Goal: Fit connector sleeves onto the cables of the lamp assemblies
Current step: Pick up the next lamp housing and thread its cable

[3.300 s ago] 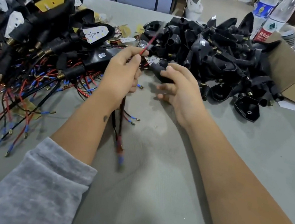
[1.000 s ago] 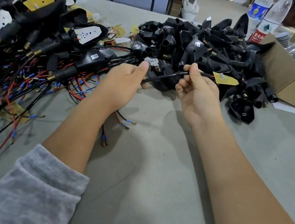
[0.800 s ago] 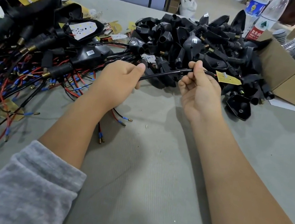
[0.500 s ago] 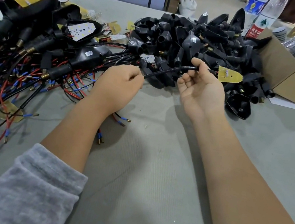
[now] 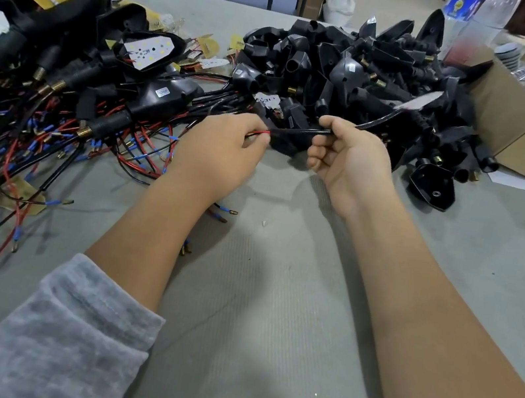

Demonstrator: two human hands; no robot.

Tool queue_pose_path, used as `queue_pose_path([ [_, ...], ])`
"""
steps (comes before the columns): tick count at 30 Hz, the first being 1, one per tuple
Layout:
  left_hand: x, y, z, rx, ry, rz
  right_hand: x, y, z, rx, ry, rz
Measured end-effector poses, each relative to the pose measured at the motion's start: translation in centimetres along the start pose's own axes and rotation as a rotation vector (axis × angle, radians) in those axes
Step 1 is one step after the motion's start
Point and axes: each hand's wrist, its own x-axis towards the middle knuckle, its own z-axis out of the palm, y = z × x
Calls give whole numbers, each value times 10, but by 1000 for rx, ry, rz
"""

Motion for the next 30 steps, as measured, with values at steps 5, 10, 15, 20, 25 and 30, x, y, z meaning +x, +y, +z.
queue_pose_path([
  [5,1,-1,1,126,-50,-19,1,-3,-4,123,27,-98],
  [10,1,4,5,104,-95,194,-4,3,2,-149,-197,-49],
  [15,3,3,10,122,-229,208,-8,3,4,-202,-254,-20],
  [20,-1,2,6,-32,-173,122,-6,-4,1,118,-88,-15],
  [25,-8,12,0,-337,-153,7,-4,-5,-6,172,-3,-42],
  [30,-7,17,-2,-506,-28,-42,-3,-3,-2,65,-34,-99],
])
